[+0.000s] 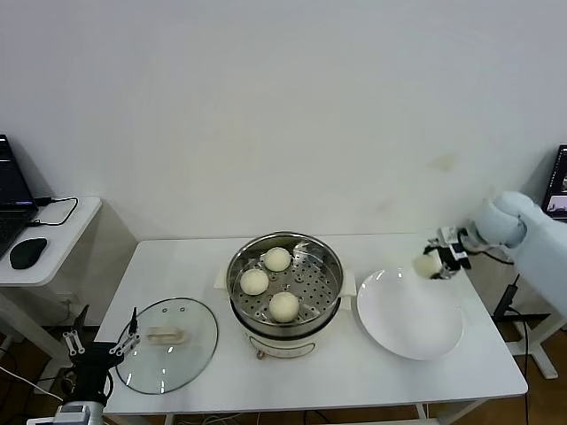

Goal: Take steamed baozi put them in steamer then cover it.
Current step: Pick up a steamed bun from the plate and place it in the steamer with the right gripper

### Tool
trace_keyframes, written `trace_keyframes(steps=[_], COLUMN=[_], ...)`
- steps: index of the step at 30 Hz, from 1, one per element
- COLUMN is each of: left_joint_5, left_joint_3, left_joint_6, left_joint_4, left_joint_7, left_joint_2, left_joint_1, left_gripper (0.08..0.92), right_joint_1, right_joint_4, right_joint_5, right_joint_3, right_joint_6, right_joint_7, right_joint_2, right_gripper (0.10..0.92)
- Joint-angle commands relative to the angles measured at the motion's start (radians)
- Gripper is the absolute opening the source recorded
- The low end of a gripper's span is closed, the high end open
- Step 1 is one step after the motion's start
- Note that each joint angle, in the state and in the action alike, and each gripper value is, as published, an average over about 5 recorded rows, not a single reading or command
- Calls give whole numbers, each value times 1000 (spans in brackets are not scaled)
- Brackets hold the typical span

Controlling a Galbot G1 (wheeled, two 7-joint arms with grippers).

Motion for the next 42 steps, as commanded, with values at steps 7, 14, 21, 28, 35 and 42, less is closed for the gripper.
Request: trace_keyframes(steps=[7,14,21,28,35,42], left_joint_5=[0,-3,-3,-4,-4,-4], left_joint_3=[3,-7,-7,-5,-5,-4], left_joint_6=[3,2,2,-1,-2,-3], left_joint_4=[-8,-8,7,19,24,23], left_joint_7=[1,1,1,0,-1,-1], left_joint_2=[-8,-12,-16,-17,-17,-19], left_joint_1=[-4,-2,-14,-19,-20,-23], left_gripper=[823,823,823,823,823,823], right_joint_1=[432,351,290,234,213,201], right_joint_4=[165,108,52,12,-4,-8], right_joint_5=[464,516,542,513,467,441], right_joint_3=[-399,-422,-429,-436,-437,-432], right_joint_6=[-332,-410,-457,-487,-493,-492], right_joint_7=[177,228,270,273,261,263], right_joint_2=[254,367,458,502,495,478], right_gripper=[636,636,636,636,636,636])
